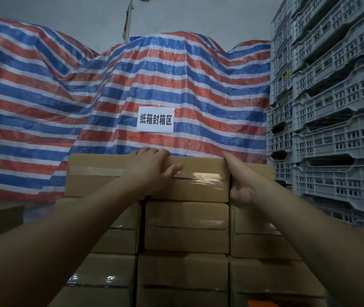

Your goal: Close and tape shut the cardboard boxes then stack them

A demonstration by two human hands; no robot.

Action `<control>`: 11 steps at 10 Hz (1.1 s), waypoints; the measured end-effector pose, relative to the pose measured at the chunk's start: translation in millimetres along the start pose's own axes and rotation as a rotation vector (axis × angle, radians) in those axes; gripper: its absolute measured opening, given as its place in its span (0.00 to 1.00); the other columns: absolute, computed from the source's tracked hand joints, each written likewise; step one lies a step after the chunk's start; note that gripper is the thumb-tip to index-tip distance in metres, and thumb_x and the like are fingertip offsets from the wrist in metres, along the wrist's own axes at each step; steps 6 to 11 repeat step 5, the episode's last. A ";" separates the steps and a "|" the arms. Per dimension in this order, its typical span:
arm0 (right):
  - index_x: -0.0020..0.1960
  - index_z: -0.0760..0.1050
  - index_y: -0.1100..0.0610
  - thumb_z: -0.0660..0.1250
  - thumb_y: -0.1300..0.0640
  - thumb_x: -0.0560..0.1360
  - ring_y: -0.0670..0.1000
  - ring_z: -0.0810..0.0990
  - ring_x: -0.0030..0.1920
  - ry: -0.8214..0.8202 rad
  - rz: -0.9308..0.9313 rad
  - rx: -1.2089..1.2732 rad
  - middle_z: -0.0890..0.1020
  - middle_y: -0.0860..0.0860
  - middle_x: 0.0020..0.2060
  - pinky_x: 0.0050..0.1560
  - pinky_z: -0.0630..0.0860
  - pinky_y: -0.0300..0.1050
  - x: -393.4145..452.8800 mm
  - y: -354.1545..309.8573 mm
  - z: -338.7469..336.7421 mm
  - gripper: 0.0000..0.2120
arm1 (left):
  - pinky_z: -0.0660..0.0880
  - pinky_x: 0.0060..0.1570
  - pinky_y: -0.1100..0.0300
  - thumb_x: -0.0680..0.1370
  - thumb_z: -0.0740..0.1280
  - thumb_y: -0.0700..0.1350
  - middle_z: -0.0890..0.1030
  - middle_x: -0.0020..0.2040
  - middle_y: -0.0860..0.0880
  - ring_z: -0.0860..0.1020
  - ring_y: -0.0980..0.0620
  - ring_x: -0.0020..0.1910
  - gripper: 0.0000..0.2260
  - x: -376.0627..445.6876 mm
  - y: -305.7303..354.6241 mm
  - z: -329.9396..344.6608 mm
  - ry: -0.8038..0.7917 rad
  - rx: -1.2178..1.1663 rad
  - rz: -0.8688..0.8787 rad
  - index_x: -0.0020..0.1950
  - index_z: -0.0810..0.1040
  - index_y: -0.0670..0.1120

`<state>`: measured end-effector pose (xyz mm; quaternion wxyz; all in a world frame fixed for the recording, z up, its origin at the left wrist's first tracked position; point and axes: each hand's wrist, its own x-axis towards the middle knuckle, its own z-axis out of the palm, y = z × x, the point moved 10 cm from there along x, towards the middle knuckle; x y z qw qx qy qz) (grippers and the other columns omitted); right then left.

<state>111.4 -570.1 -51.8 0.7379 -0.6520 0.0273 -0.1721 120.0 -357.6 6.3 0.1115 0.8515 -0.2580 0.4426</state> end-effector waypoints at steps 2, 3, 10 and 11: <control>0.57 0.81 0.54 0.66 0.38 0.78 0.55 0.88 0.45 -0.019 -0.053 -0.094 0.88 0.55 0.46 0.51 0.83 0.53 -4.3 -11.6 7.5 0.21 | 0.61 0.66 0.50 0.80 0.56 0.62 0.73 0.67 0.49 0.68 0.48 0.67 0.23 -4.7 2.9 -5.8 0.051 -0.040 0.024 0.70 0.69 0.52; 0.57 0.80 0.54 0.63 0.34 0.78 0.55 0.88 0.47 0.022 -0.053 -0.121 0.88 0.55 0.45 0.56 0.82 0.54 -4.8 -8.6 3.5 0.25 | 0.62 0.65 0.51 0.81 0.57 0.61 0.74 0.65 0.49 0.69 0.48 0.65 0.21 -4.4 3.4 -5.7 0.023 -0.065 0.007 0.68 0.71 0.51; 0.78 0.61 0.57 0.54 0.37 0.82 0.58 0.71 0.70 0.365 -0.307 -0.428 0.70 0.56 0.72 0.68 0.67 0.53 -32.0 -40.8 -14.0 0.32 | 0.66 0.67 0.48 0.81 0.62 0.55 0.73 0.70 0.46 0.71 0.45 0.67 0.25 -12.1 5.6 -35.6 0.154 -0.225 -0.011 0.75 0.65 0.47; 0.78 0.61 0.57 0.54 0.37 0.82 0.58 0.71 0.70 0.365 -0.307 -0.428 0.70 0.56 0.72 0.68 0.67 0.53 -32.0 -40.8 -14.0 0.32 | 0.66 0.67 0.48 0.81 0.62 0.55 0.73 0.70 0.46 0.71 0.45 0.67 0.25 -12.1 5.6 -35.6 0.154 -0.225 -0.011 0.75 0.65 0.47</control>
